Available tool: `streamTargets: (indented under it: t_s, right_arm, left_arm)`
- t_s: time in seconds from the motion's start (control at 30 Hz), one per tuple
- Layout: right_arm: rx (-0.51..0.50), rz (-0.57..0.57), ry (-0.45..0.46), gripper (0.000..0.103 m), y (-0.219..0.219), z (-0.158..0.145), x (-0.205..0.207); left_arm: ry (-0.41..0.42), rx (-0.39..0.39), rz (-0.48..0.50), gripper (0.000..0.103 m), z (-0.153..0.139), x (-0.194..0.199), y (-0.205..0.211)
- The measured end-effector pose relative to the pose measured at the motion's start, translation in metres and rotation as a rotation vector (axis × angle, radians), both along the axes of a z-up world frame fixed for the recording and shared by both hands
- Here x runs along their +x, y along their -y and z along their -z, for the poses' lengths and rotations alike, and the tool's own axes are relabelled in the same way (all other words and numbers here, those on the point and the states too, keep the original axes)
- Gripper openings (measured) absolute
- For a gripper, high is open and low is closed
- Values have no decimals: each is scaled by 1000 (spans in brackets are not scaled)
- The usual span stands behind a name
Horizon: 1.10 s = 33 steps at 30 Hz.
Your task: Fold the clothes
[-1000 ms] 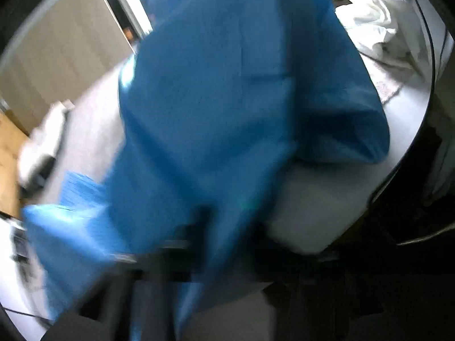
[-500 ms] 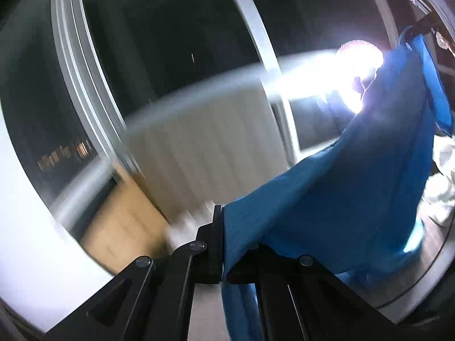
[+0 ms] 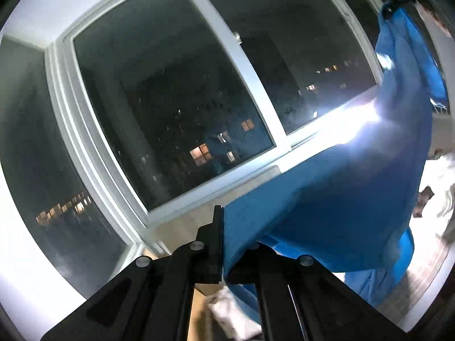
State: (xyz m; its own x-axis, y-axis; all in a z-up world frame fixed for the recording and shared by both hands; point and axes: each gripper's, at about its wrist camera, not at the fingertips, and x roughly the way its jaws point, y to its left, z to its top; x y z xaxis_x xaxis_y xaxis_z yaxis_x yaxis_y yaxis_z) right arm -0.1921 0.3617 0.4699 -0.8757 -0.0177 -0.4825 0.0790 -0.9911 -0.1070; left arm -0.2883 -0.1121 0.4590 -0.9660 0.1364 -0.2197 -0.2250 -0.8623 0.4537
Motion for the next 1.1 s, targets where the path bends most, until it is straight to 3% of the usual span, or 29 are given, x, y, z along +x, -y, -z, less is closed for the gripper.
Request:
streamTargets:
  t_s: [0.03,0.17,0.27,0.33,0.43,0.53,0.63,0.67,0.87,1.0,1.1]
  right_arm:
    - [14,-15,-8,2,11,-7,10]
    - [30,14,13,2,26,-17,22]
    - [57,68,142,2,23,27,4]
    - [52,95,212,2,19,58,-7]
    - [39,127,233,2,17,67,-10]
    - [51,166,121,2,20,11,15]
    - [44,217,-45,2,21,-69,67]
    - [45,230,-87,2,23,-88,81]
    - [96,266,-221,2,49,-146,140]
    - [128,286,-303,2,65,-181,177]
    - [136,259,-274,2,63,-171,169]
  left_arm:
    - [-17,-9,11,1,-6,4,4]
    - [39,63,39,1,-14,-7,27]
    - [191,-6,23,1,40,-39,29]
    - [269,0,42,1,61,-53,28]
    - [255,-19,58,1,51,-58,22]
    - [138,-23,53,1,-9,-35,31]
    - [21,-28,48,1,-68,-12,41]
    - [-21,-38,44,1,-73,-3,58]
    - [-206,-63,32,1,-139,84,71]
    - [-243,-42,26,1,-156,114,87]
    - [-240,-53,0,2,-148,121,93]
